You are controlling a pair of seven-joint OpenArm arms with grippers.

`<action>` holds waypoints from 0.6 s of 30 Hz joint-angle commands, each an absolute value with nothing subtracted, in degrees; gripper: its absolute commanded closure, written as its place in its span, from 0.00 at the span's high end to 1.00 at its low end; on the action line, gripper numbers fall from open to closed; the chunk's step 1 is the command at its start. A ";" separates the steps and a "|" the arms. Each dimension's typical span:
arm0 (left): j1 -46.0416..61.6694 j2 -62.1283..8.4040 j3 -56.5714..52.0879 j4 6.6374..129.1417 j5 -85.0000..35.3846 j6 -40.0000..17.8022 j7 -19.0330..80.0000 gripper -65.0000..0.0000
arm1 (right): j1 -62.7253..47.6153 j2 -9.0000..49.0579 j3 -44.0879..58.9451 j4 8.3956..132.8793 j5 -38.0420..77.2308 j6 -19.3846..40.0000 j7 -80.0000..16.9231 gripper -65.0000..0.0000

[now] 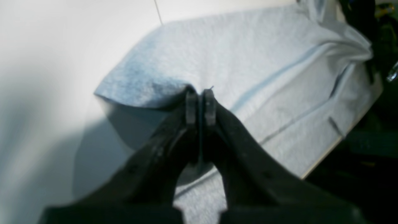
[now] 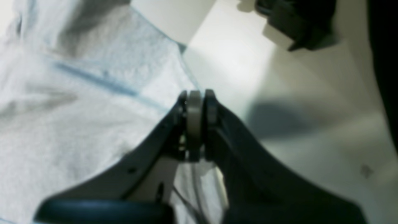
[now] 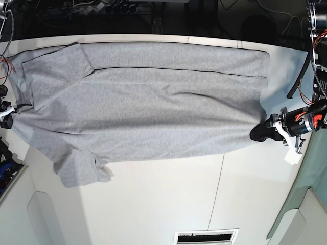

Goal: Layout the t-shirt on the table in an organized manner, then fold the t-shirt properly
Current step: 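Fold the grasped shirt edge with both grippers over the first fold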

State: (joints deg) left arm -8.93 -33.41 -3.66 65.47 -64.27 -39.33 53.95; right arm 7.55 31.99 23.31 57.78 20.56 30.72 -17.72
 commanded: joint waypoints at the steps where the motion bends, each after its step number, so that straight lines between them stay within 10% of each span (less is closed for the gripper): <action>1: -8.29 -35.16 -4.08 67.48 -65.41 -40.00 53.43 0.00 | 6.52 33.63 25.26 59.48 22.00 30.70 -16.58 0.00; 10: -1.10 -35.66 -4.08 70.57 -65.36 -40.00 53.36 0.00 | -2.02 33.10 30.15 60.31 28.80 30.70 -16.56 0.00; 14: -0.95 -34.26 -4.08 70.57 -65.36 -40.00 53.39 0.00 | -2.09 32.97 30.15 60.34 31.99 30.68 -15.99 0.51; 18: -0.91 -33.98 -4.08 70.57 -65.12 -40.00 53.39 0.00 | 1.21 32.91 30.17 60.38 33.45 30.68 -14.59 0.59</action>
